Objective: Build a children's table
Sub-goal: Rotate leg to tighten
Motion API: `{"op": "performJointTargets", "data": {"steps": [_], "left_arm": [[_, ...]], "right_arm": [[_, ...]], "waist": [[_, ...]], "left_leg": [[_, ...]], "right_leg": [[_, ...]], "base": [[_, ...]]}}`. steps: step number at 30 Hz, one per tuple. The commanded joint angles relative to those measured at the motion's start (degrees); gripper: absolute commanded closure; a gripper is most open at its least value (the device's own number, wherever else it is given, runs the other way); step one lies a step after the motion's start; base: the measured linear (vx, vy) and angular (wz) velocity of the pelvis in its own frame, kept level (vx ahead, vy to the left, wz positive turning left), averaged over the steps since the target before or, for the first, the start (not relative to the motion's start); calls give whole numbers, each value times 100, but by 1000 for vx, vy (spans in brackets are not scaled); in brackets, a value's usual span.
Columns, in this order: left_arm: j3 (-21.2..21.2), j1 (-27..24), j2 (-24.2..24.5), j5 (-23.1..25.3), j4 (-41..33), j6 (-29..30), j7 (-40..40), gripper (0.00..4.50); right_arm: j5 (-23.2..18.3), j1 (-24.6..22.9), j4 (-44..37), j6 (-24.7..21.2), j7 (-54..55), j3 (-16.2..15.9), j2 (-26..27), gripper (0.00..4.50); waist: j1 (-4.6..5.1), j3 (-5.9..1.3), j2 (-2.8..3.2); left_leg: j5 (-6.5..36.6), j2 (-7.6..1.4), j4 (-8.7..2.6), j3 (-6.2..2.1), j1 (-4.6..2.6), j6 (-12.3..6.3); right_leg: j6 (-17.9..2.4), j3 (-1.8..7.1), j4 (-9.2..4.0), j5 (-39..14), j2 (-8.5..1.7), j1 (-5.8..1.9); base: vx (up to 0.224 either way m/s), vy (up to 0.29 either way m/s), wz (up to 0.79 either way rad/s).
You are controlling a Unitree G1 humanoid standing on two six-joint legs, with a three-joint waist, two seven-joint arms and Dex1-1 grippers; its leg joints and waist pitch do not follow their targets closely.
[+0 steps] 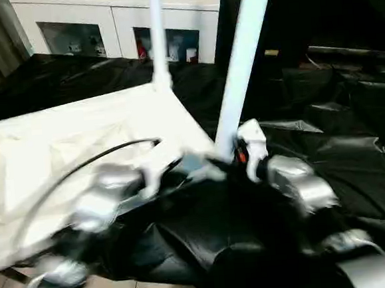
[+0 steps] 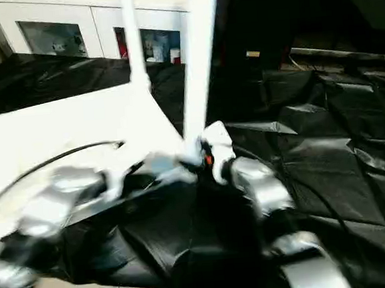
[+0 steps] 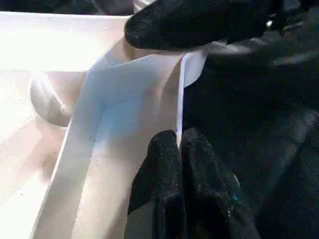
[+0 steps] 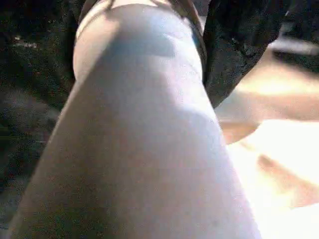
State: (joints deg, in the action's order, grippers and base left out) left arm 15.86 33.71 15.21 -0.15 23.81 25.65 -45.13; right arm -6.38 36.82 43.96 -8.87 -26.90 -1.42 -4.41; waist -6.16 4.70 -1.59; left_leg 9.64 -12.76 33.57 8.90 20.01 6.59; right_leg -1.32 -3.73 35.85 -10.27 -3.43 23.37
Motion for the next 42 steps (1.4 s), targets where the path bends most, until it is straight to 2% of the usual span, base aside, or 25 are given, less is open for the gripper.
{"op": "performJointTargets", "data": {"steps": [1,3,5,7,9,14,16,19,20,21,22,23,25,28,32,33,35,37,38,42], "left_arm": [[-325,183,-301,-16,245,15,756,450],[-316,256,-501,23,354,6,914,450],[-292,276,-562,43,387,-28,910,450],[-250,278,-580,45,386,-82,828,450],[-198,268,-510,0,343,-131,658,450],[-67,102,-187,-72,81,-396,-7,450],[19,-81,60,-174,-188,-491,-574,450],[252,-450,667,-362,-689,-628,-1667,450],[252,-450,667,-362,-689,-628,-1667,450],[247,-531,821,-446,-784,-634,-1890,450],[192,-566,905,-525,-831,-600,-1991,450],[179,-581,948,-554,-858,-591,-2050,450],[180,-629,1098,-628,-951,-551,-2257,450],[155,-686,1262,-711,-1076,-509,-2487,450],[125,-705,1365,-757,-1135,-492,-2637,450],[122,-705,1385,-763,-1140,-498,-2670,450],[116,-696,1402,-773,-1139,-501,-2700,450],[119,-693,1407,-783,-1142,-497,-2704,450],[119,-683,1386,-785,-1133,-492,-2668,450],[85,-677,1265,-753,-1102,-498,-2522,450]], "right_arm": [[20,-69,426,-182,128,-156,342,173],[-21,29,532,-79,58,-143,572,173],[-53,78,553,-54,-38,-120,640,103],[-87,115,523,-63,-232,-124,639,97],[-62,127,451,-16,-515,-218,512,67],[-83,-19,37,9,-1575,-447,17,67],[-93,-130,-233,26,-2176,-592,-288,67],[-115,-278,-626,94,-2942,-741,-800,67],[-115,-278,-626,94,-2942,-741,-800,67],[-116,-293,-706,102,-3151,-739,-917,67],[-133,-302,-753,138,-3293,-731,-1003,67],[-145,-304,-777,128,-3340,-732,-1034,67],[-161,-328,-859,136,-3518,-761,-1130,67],[-160,-401,-1011,121,-3851,-870,-1273,67],[-135,-459,-1114,145,-4081,-988,-1367,67],[-134,-462,-1123,144,-4104,-990,-1369,92],[-145,-456,-1123,124,-4143,-979,-1359,101],[-148,-455,-1123,116,-4159,-981,-1355,119],[-193,-469,-1139,57,-4191,-976,-1332,143],[-231,-576,-1233,-72,-4113,-968,-1284,160]], "waist": [[35,-408,39],[33,-405,20],[25,-418,28],[24,-417,30],[42,-407,9],[57,-397,7],[53,-426,14],[56,-454,39],[55,-461,54],[70,-456,73],[65,-475,82],[59,-482,92],[50,-483,92],[40,-473,91],[3,-456,89],[2,-452,90],[-2,-443,95],[-4,-446,88],[-3,-445,97],[-11,-447,106]], "left_leg": [[1527,13,-410,56,-17,81],[1520,41,-403,64,-4,26],[1456,29,-405,59,6,-31],[1458,29,-416,55,20,-60],[1489,31,-424,54,24,-81],[1483,29,-429,52,35,-160],[1336,18,-415,55,47,-209],[1125,-9,-411,54,63,-278],[1070,-7,-407,56,66,-293],[991,-7,-400,77,47,-292],[927,-10,-394,74,50,-295],[840,-26,-388,85,30,-322],[778,-12,-386,85,45,-343],[860,-15,-389,94,41,-324],[979,-17,-402,92,35,-271],[1027,-19,-406,91,27,-245],[1079,-19,-412,89,27,-223],[1034,-16,-409,86,33,-219],[1012,-17,-411,84,33,-220],[989,-16,-407,86,29,-220]], "right_leg": [[-750,253,-552,-2157,-386,-256],[-734,244,-563,-2194,-375,-263],[-733,253,-554,-2111,-391,-272],[-705,246,-556,-2126,-389,-281],[-669,237,-573,-2243,-391,-277],[-639,236,-599,-2330,-394,-280],[-688,242,-574,-2140,-403,-306],[-878,246,-512,-1589,-398,-331],[-926,245,-496,-1465,-388,-334],[-1093,249,-464,-1157,-366,-315],[-1149,249,-443,-1002,-368,-336],[-1271,248,-414,-703,-354,-320],[-1355,236,-380,-458,-335,-343],[-1375,233,-395,-524,-340,-346],[-1277,238,-430,-864,-357,-342],[-1255,240,-440,-959,-359,-332],[-1226,243,-450,-1055,-360,-327],[-1226,245,-442,-992,-359,-335],[-1230,243,-438,-946,-353,-332],[-1249,245,-437,-829,-348,-333]], "base": [[0,0,0],[0,0,0],[0,0,0],[0,0,0],[0,0,0],[0,0,0],[0,0,0],[0,0,0],[0,0,0],[0,0,0],[0,0,0],[0,0,0],[0,0,0],[0,0,0],[0,0,0],[0,0,0],[0,0,0],[0,0,0],[0,0,0],[0,0,0]]}}
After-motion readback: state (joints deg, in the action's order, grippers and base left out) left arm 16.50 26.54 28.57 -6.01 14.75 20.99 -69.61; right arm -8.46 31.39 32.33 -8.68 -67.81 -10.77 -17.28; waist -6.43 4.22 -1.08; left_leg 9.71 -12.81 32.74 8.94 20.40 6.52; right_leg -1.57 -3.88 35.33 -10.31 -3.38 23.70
